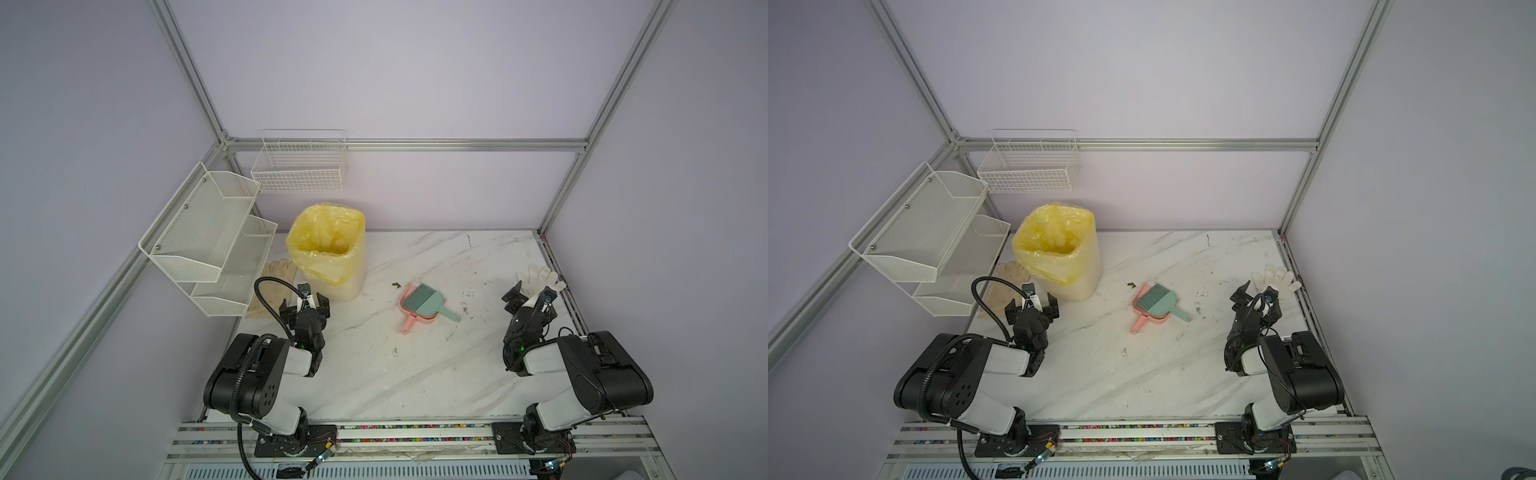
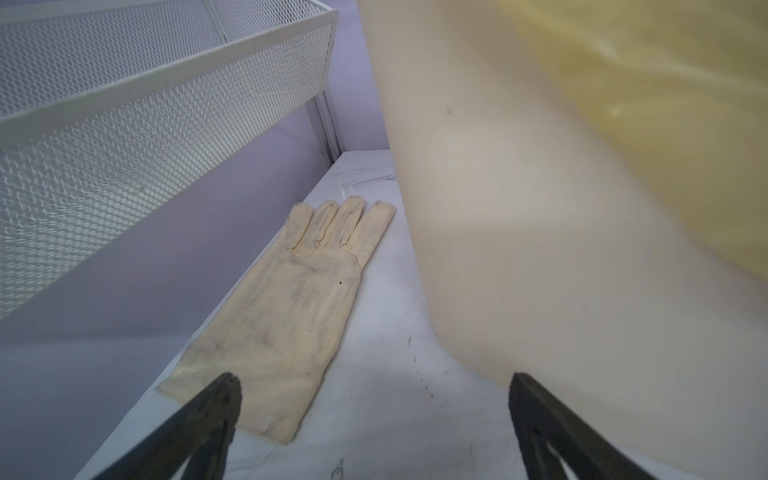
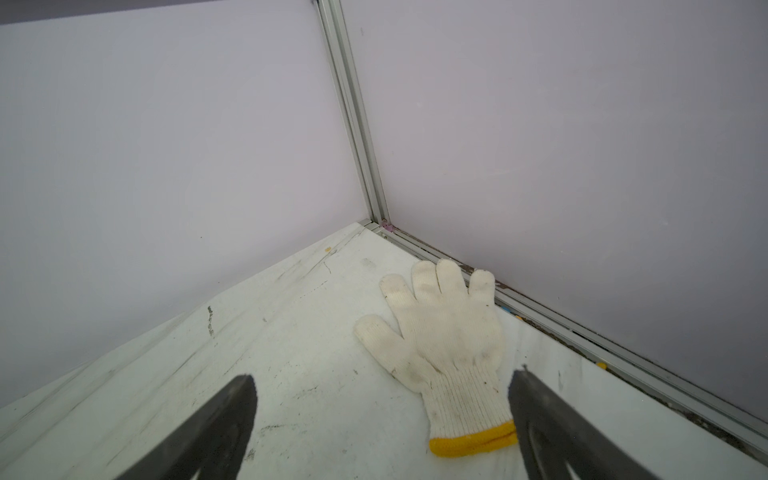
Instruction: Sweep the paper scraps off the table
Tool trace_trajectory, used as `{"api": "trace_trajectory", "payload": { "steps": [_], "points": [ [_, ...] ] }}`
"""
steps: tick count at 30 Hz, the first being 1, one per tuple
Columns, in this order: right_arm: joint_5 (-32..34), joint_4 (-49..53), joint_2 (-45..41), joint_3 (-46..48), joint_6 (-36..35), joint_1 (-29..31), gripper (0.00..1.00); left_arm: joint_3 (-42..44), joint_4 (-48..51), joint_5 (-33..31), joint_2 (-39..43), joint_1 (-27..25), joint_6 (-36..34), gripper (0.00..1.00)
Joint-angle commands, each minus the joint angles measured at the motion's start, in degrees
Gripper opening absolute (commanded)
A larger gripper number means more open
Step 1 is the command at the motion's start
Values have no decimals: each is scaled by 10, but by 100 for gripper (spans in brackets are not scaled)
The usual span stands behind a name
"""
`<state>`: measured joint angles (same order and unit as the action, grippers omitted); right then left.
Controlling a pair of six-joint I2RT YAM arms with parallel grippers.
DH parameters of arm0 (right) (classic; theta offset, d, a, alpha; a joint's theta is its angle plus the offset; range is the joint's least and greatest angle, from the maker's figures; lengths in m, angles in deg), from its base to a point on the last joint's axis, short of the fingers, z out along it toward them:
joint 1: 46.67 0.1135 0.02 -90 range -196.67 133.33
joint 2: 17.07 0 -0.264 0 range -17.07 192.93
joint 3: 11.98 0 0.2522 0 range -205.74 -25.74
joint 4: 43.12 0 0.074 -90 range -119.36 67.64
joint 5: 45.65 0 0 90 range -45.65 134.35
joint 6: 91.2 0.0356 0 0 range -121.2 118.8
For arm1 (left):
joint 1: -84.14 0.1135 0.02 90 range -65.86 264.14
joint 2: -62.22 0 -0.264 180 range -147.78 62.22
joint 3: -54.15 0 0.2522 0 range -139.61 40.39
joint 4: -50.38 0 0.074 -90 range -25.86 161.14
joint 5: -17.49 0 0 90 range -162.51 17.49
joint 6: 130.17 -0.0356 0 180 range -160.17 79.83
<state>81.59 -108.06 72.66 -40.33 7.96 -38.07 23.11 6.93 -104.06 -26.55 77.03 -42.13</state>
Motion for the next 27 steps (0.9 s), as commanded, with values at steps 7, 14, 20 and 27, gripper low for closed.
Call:
{"api": "trace_trajectory", "payload": {
  "steps": [7, 14, 20, 27],
  "points": [
    [-15, -90, 58, -26, -35, -3, 97, -84, 108, 72, 2, 44, 46, 100],
    [-60, -74, 69, -44, -58, -3, 97, -85, 112, 72, 4, 44, 47, 100],
    [-99, -67, 78, -54, -75, -3, 97, -85, 112, 72, 4, 45, 46, 100],
    [-153, -32, 114, -84, -81, -2, 97, -85, 112, 72, 4, 45, 47, 100]
  ]
}}
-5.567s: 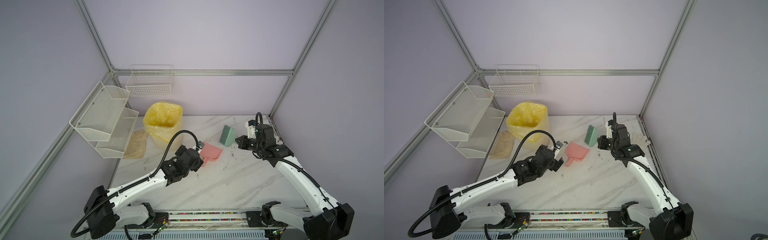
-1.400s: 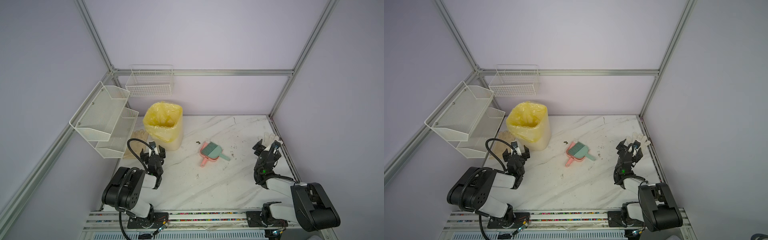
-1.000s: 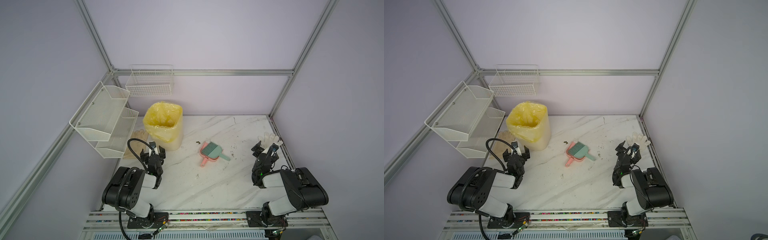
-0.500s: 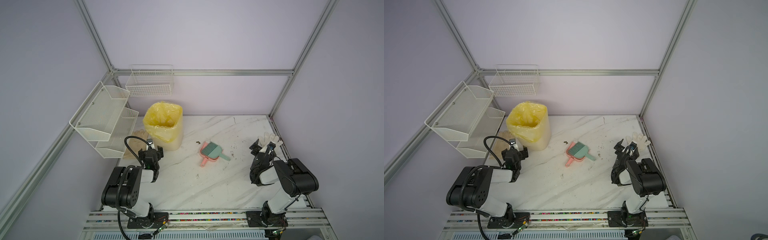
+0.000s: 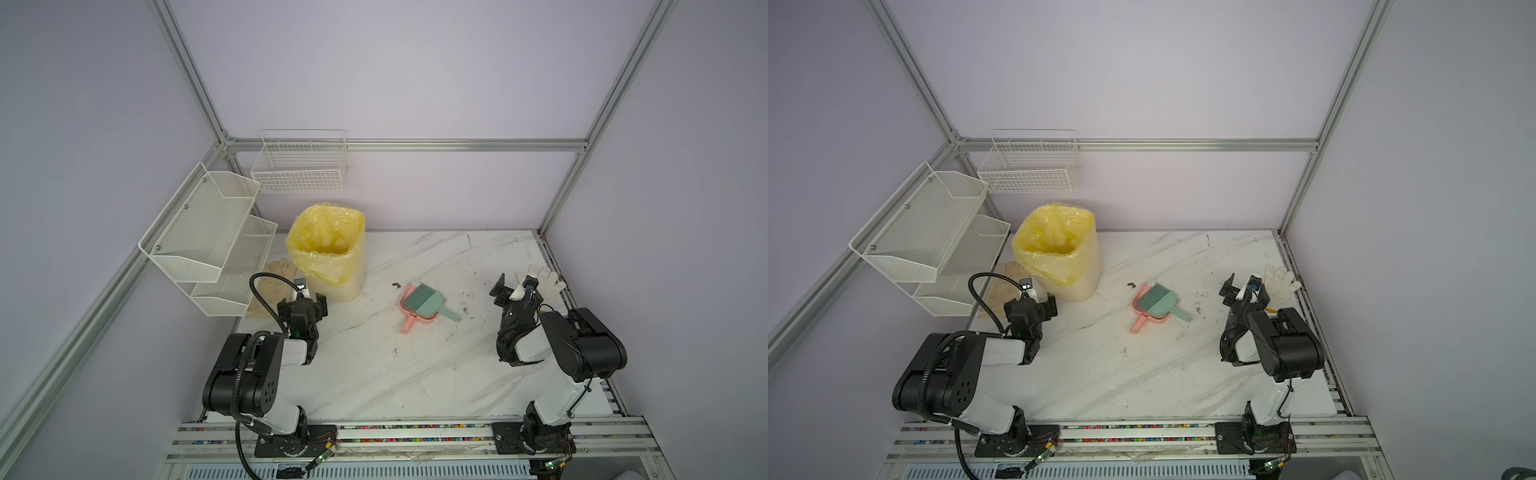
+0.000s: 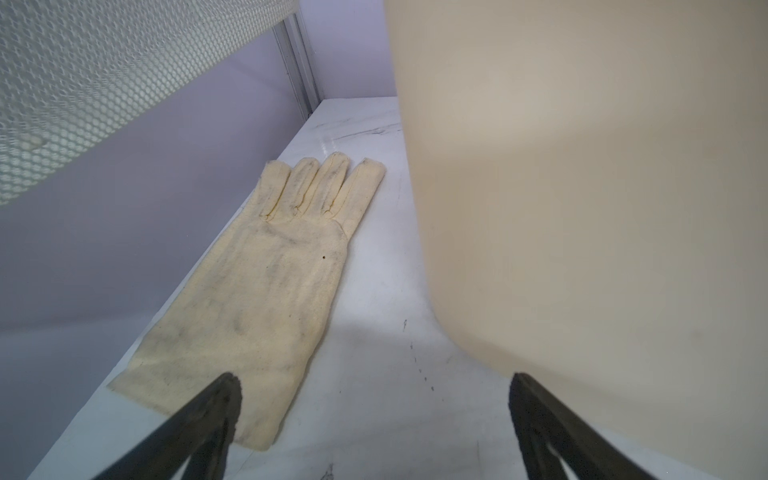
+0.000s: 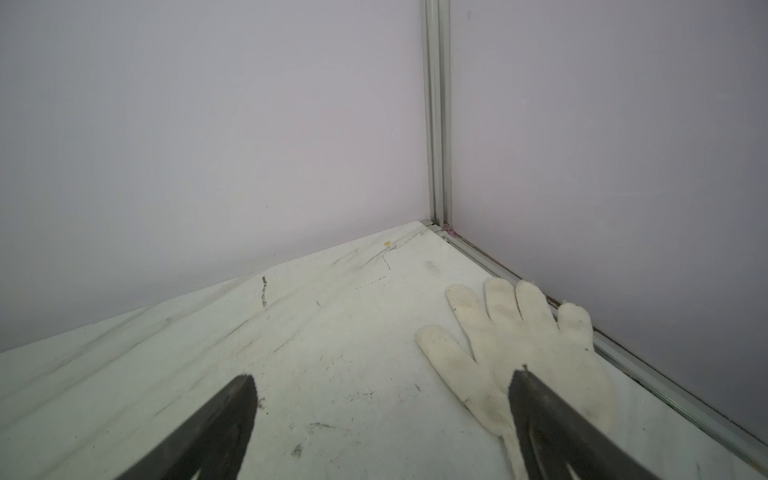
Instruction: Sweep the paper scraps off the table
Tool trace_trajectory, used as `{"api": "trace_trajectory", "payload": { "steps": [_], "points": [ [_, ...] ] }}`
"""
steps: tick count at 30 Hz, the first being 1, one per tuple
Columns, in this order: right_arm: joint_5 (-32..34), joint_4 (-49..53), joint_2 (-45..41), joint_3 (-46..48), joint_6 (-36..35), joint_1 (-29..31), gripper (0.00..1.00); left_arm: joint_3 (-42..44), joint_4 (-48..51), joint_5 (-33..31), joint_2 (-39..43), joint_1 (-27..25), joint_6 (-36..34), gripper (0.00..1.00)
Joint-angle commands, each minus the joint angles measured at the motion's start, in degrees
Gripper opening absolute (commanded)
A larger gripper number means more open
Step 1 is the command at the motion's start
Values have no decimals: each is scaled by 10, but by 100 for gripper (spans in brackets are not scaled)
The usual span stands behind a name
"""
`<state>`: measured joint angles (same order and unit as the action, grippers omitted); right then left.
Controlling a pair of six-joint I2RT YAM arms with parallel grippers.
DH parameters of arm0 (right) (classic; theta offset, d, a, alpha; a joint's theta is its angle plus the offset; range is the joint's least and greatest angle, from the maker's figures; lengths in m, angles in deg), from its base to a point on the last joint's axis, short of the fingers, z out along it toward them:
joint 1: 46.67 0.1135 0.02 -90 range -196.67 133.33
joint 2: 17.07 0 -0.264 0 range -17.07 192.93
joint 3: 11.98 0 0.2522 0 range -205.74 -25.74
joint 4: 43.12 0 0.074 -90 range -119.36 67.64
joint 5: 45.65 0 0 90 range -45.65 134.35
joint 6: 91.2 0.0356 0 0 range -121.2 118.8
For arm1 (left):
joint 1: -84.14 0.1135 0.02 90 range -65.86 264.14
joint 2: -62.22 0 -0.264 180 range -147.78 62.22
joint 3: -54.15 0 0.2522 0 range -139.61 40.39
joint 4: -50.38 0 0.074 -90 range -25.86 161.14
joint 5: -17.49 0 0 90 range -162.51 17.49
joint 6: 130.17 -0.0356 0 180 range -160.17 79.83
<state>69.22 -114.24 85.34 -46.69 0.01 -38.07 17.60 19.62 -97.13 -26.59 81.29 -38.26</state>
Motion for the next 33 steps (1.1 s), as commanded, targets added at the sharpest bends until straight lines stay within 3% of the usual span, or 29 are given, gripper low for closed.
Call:
{"api": "trace_trajectory", "payload": {
  "steps": [1, 2, 4, 33],
  "points": [
    [-28, 27, -4, -30, -9, -5, 97, -30, -15, 3, 4, 2, 8, 100],
    [-23, 23, 11, -46, -33, -6, 97, -29, -15, 3, 5, 2, 8, 100],
    [-33, 74, -4, -53, -3, -7, 97, -30, -15, 3, 5, 2, 8, 100],
    [-28, 45, 2, -47, -24, -8, 97, -30, -15, 3, 4, 2, 8, 100]
  ]
}}
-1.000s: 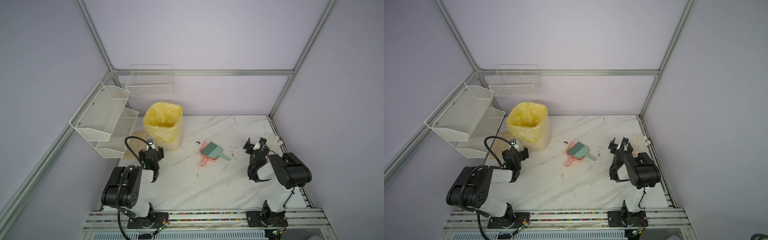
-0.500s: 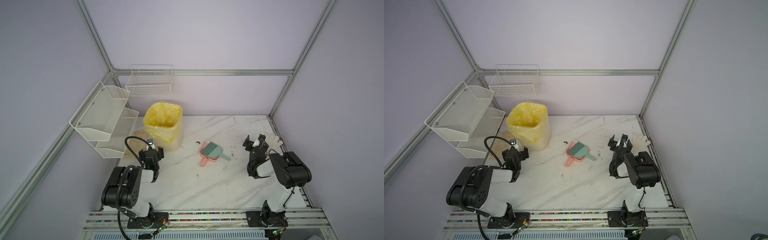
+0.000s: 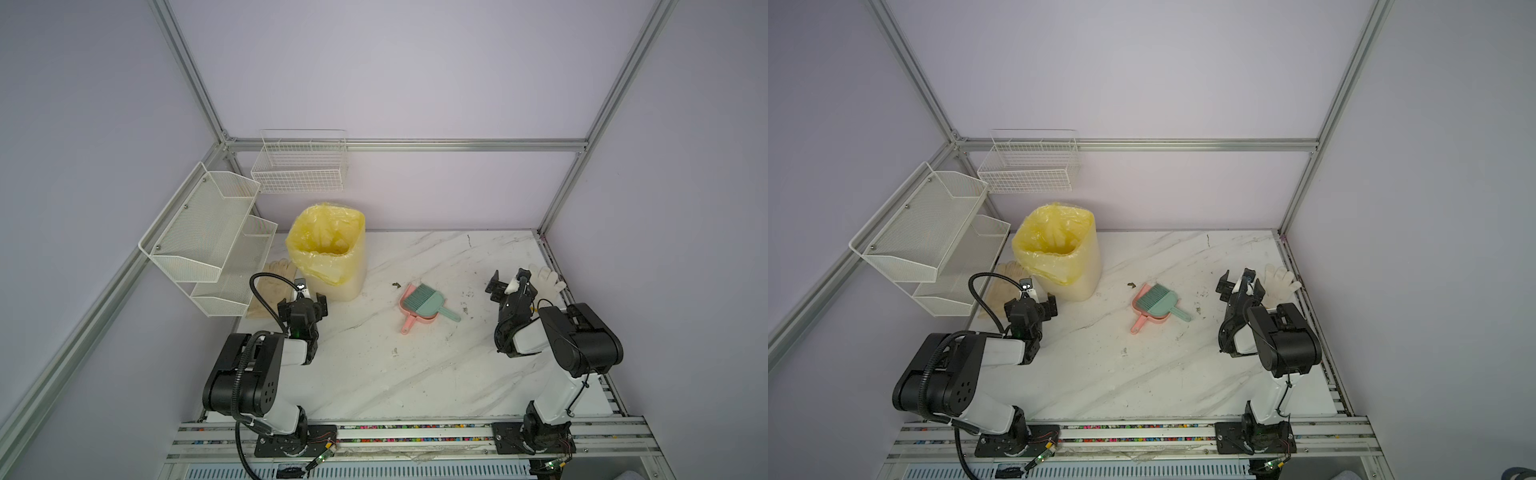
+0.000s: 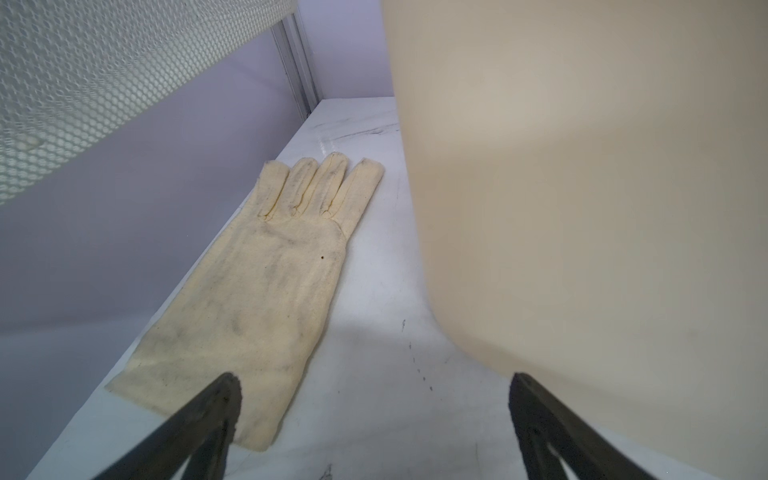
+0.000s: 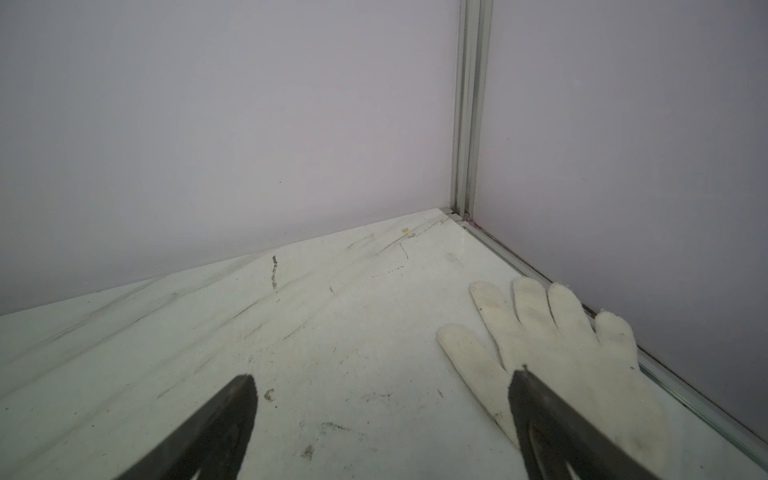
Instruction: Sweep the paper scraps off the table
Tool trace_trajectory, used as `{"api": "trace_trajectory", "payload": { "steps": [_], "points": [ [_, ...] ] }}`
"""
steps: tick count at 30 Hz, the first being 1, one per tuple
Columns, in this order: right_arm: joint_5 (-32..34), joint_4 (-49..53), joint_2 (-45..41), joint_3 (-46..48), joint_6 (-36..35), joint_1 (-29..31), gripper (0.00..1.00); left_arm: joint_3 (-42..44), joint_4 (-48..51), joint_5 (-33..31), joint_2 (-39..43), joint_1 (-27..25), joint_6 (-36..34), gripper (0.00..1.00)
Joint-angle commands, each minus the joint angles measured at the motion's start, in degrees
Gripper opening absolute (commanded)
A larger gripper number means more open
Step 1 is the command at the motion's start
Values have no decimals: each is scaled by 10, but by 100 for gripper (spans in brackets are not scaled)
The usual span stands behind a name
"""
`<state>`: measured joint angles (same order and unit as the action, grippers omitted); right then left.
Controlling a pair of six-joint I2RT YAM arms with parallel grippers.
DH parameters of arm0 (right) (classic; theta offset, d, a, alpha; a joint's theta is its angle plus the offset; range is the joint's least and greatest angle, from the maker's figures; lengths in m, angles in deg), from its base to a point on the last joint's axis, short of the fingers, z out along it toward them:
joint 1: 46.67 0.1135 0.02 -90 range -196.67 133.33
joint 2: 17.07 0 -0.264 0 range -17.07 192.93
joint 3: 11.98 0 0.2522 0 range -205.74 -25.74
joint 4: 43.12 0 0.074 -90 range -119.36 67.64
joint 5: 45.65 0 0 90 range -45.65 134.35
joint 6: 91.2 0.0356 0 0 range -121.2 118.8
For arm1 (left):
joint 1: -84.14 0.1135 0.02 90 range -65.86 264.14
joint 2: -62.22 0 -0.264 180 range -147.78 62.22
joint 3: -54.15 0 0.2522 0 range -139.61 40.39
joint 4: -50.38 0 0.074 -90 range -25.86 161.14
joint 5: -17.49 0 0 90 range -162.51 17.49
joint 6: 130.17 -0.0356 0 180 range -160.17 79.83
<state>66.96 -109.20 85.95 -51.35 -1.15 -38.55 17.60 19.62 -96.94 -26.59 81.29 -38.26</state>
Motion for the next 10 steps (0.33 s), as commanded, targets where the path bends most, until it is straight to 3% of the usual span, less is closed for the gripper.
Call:
{"api": "trace_trajectory", "payload": {
  "steps": [1, 10],
  "points": [
    [-5, -6, -4, -1, -12, -3, 97, -30, -15, 1, 4, 2, 8, 100],
    [1, -9, -5, 1, -13, -2, 97, -30, -15, 1, 5, 2, 8, 100]
  ]
}}
